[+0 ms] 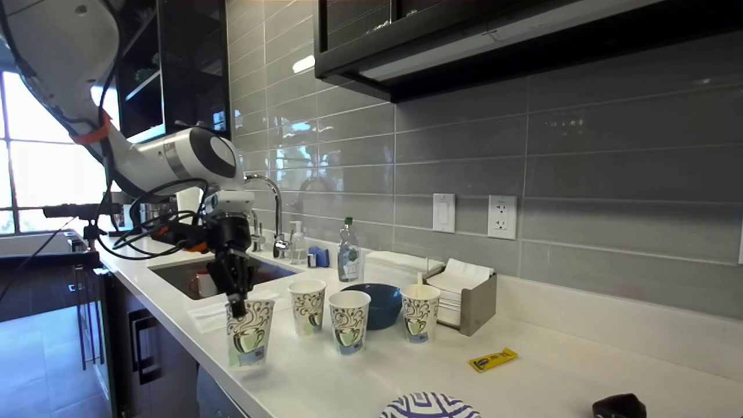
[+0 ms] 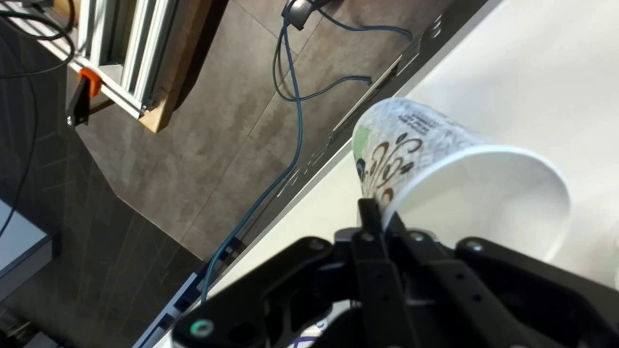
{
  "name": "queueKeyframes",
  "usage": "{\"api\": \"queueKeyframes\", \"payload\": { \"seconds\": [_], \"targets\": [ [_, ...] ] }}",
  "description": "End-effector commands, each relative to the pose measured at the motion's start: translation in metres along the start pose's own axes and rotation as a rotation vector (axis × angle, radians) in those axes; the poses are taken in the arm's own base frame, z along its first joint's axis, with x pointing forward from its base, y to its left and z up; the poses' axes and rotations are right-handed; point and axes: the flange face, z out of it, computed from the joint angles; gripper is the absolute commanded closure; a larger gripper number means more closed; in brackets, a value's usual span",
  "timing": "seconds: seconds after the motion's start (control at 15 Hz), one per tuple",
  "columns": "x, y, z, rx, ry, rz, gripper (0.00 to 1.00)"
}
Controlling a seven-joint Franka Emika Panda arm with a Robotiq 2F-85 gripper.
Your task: Pour the contents from one cup to the other
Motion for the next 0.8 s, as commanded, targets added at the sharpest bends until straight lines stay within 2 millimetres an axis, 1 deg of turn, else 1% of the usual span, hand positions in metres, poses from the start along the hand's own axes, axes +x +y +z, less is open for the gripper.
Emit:
{"api": "queueKeyframes", "payload": {
  "seconds": [0.0,0.27,0.53,0.6,0.67,0.73],
  "targets": [
    [-0.001,0.026,0.015,0.097,-0.082,0.101,0.99],
    [0.003,0.048,0.021,0.174,-0.12,0.195,0.99],
    [0.008,0.063,0.028,0.233,-0.118,0.255,0.99],
    [0.012,0.062,0.024,0.249,-0.112,0.27,0.99],
    [0.02,0.057,0.015,0.259,-0.108,0.28,0.99],
    [0.022,0.059,0.013,0.272,-0.102,0.286,0.99]
  ]
}}
